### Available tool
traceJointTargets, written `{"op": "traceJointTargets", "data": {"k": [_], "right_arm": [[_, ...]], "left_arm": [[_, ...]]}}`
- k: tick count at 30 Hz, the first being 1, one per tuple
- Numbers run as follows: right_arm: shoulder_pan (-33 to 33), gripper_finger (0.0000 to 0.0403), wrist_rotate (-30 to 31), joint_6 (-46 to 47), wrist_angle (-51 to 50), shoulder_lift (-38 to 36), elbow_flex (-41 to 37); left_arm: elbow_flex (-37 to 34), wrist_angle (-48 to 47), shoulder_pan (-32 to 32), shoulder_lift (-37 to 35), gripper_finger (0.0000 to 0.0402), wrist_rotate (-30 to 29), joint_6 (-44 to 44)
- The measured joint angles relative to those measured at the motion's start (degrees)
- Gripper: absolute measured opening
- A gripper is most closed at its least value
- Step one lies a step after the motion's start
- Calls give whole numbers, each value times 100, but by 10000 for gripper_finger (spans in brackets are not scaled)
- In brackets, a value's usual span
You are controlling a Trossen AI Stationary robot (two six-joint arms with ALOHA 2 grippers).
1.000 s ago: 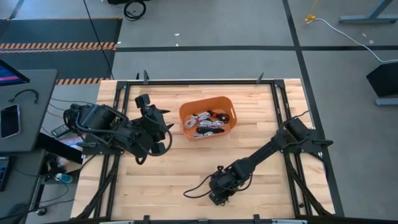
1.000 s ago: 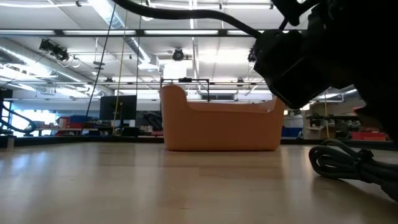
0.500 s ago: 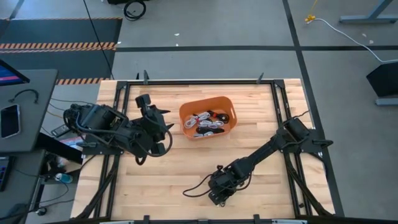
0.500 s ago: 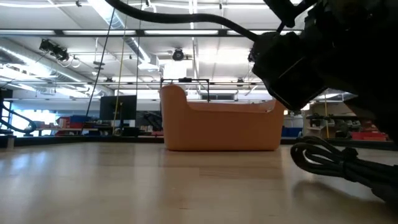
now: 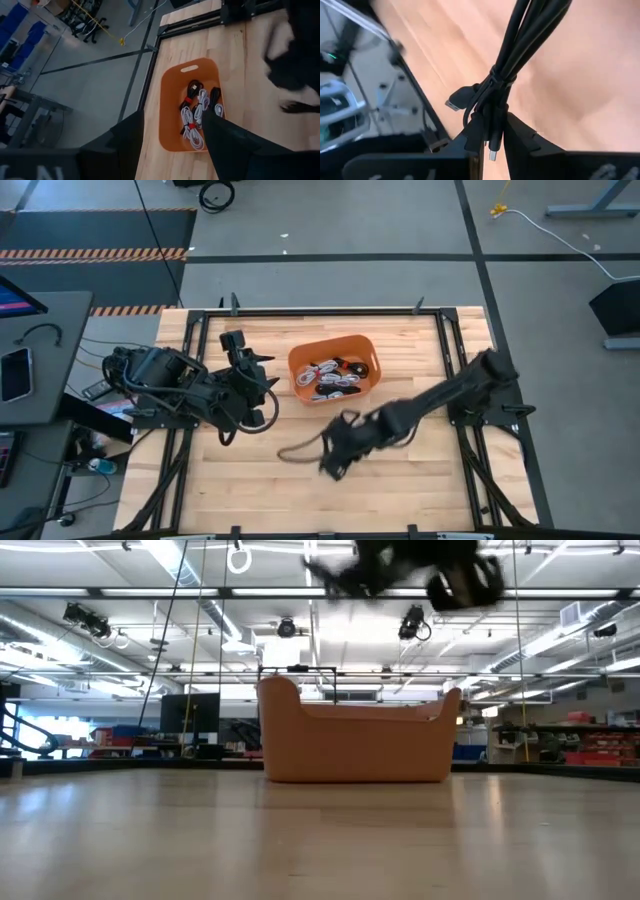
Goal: Pick and place USB-C Cables
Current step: Put the black USB cable into the orange bin
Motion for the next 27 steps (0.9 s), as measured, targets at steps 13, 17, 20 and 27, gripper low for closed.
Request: {"op": "traceJointTargets", "data": {"k": [13, 17, 20, 27], "right_arm": [[-2394, 51, 255, -4106, -2277, -1763, 934], [-3429, 51, -605, -5559, -2326, -1752, 939], [-4118, 51, -1352, -6661, -2479, -1519, 952], [-5042, 51, -2047, -8871, -3528, -678, 945]], "left_arm": [[0, 11, 696, 0, 205, -2, 70], [0, 57, 1186, 0, 205, 0, -178], [0, 98, 1610, 0, 205, -4, -426], [0, 315, 2553, 15, 205, -4, -782]]}}
